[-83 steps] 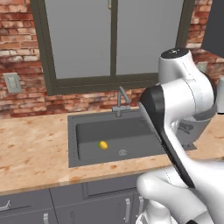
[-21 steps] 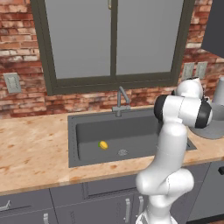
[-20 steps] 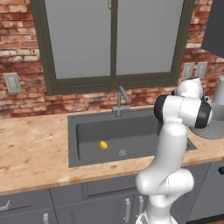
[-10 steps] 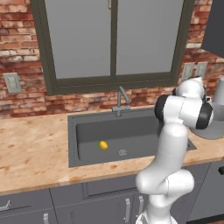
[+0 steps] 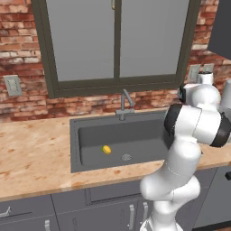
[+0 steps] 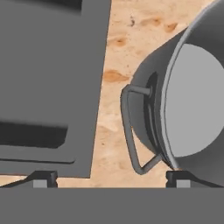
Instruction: Dump the lemon from the pot into the sink. Then turn on the water and wash the lemon. Then turn off the water and put the lemon back in the pot.
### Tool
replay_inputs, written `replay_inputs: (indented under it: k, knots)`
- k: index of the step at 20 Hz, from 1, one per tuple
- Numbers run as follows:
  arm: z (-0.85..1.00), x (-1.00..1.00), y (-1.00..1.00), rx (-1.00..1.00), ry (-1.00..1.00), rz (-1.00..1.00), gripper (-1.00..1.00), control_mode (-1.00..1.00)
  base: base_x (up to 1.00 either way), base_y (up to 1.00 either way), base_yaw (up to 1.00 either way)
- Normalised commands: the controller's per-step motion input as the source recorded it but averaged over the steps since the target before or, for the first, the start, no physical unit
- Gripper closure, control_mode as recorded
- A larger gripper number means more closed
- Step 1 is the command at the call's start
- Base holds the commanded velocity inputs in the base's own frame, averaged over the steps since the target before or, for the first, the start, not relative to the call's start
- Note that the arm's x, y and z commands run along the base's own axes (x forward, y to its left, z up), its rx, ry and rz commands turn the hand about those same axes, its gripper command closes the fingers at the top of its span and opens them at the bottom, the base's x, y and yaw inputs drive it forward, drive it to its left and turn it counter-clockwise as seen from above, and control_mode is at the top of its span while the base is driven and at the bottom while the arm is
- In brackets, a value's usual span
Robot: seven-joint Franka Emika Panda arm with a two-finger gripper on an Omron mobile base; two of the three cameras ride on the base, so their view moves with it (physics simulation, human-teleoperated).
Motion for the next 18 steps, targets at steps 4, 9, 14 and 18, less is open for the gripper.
replay_inputs:
  k: [4,9,14,18]
  knots:
    - [0.5,-0.42,0.57,0.0,-0.29,-0.1,-1.0,-1.0,0.0,0.0,0.0]
    - [0.4,-0.44,0.63,0.0,-0.3,-0.1,-1.0,-1.0,0.0,0.0,0.0]
    - [0.12,-0.24,0.62,0.0,-0.22,-0.09,-1.0,-1.0,0.0,0.0,0.0]
    - [0.0,0.03,0.48,0.05,-0.12,-0.04,-1.0,-1.0,0.0,0.0,0.0]
